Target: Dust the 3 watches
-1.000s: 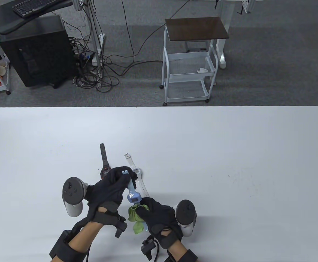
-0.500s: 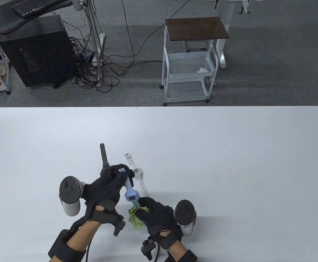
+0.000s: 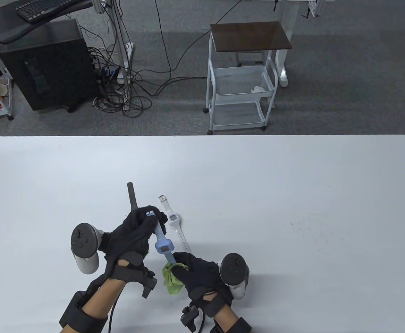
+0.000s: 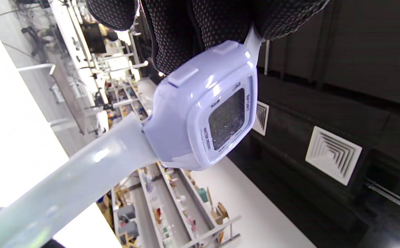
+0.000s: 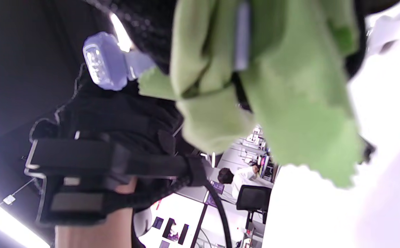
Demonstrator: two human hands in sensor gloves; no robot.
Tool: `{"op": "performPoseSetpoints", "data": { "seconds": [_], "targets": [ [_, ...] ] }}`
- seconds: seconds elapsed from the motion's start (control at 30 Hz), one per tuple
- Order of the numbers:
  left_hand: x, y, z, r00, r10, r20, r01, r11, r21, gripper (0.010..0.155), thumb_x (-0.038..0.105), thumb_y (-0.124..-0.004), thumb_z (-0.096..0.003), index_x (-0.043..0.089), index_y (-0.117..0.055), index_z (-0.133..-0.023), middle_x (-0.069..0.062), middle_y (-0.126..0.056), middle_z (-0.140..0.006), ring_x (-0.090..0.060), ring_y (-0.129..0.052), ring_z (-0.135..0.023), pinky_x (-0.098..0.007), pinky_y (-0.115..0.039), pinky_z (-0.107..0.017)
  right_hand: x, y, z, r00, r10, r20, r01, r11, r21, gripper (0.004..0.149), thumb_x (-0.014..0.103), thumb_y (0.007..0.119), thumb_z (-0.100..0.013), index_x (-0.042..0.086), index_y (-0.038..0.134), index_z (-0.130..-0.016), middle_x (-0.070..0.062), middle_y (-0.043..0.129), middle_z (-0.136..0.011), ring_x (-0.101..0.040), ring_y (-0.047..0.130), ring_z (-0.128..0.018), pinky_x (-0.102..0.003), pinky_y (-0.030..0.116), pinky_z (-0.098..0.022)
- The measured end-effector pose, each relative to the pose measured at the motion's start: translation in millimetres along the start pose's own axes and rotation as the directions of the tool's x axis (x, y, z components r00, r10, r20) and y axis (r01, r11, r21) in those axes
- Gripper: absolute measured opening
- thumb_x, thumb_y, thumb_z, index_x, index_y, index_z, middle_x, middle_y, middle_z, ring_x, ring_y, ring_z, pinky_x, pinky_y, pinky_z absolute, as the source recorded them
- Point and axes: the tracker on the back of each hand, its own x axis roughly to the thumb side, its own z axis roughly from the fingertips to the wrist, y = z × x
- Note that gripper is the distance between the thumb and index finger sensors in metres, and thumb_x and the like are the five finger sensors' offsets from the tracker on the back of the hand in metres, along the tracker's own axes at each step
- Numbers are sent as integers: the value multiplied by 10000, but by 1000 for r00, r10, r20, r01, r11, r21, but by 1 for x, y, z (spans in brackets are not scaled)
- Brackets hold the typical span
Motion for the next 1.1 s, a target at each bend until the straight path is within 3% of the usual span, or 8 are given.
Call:
{"op": "performPoseSetpoints", "data": {
  "seconds": [0.23,0.33,0.6,0.87,1.1],
  "targets": [
    [2,3,-1,1000,23,3,-23,1000,4,427,484,-662,-622,214,-654,-952,91,-876,-764,-171,-873,-899,-535,-615,-751,-5,0,0,1000,3,-28,-3,1000,0,493,440,845,-396,59,917,-700,-130,1050,-358,-201,1016,-129,-606,717,-419],
    [3,5,-1,1000,11,10,-11,1000,15,427,487,-660,-622,217,-653,-952,95,-876,-763,-166,-874,-899,-533,-616,-753,-4,1,0,1000,2,-28,-2,1000,5,496,449,849,-395,56,927,-687,-122,1061,-333,-189,1024,-105,-595,734,-405],
    [4,5,-1,1000,20,13,-20,1000,17,424,484,-659,-623,217,-652,-953,93,-873,-764,-170,-871,-900,-535,-613,-752,-1,3,-1,999,34,3,-34,998,53,452,290,846,-373,73,851,-769,-213,971,-537,-324,972,-322,-669,605,-483],
    [5,9,-2,999,40,23,-41,999,23,426,485,-656,-624,218,-650,-955,93,-873,-765,-170,-871,-900,-536,-612,-754,-3,0,0,999,47,-28,-47,999,12,482,426,848,-393,51,926,-686,-124,1055,-330,-194,1020,-106,-601,725,-412],
    [7,10,-1,999,36,27,-36,999,31,426,487,-655,-624,220,-649,-955,95,-871,-766,-168,-869,-902,-535,-612,-754,0,3,-1,998,55,2,-55,997,46,454,305,846,-378,49,865,-752,-205,989,-485,-314,982,-277,-662,620,-477]
  ]
}}
